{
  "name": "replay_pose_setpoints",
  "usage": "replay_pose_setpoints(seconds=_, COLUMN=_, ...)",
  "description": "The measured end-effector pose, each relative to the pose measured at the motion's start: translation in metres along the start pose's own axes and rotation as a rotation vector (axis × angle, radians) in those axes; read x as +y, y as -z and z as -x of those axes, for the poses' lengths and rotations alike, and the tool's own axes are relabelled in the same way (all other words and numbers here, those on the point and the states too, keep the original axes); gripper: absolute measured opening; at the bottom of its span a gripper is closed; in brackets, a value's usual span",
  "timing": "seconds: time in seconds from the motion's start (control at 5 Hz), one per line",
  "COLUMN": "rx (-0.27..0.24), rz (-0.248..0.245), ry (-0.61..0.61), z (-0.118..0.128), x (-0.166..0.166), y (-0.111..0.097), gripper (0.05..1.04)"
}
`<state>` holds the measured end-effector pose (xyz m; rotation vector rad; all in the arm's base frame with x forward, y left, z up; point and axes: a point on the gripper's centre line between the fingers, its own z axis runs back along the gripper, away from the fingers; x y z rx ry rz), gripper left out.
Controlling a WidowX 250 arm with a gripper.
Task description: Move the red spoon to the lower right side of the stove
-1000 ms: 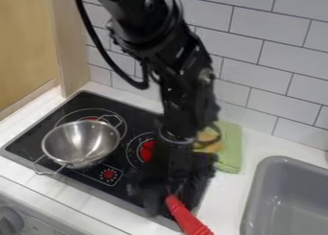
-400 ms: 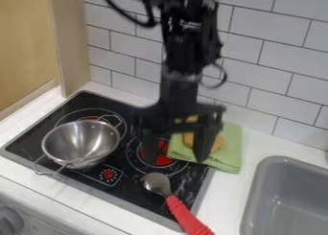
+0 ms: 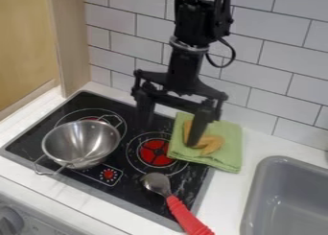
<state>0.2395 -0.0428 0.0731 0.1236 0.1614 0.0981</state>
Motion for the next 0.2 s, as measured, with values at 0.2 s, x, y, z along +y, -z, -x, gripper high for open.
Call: replay_pose_setpoints(seconds=0.2, rx=-0.029, rz=-0.017, ry=0.109, z=0.0071, x=0.038, y=0.001, gripper=0.999)
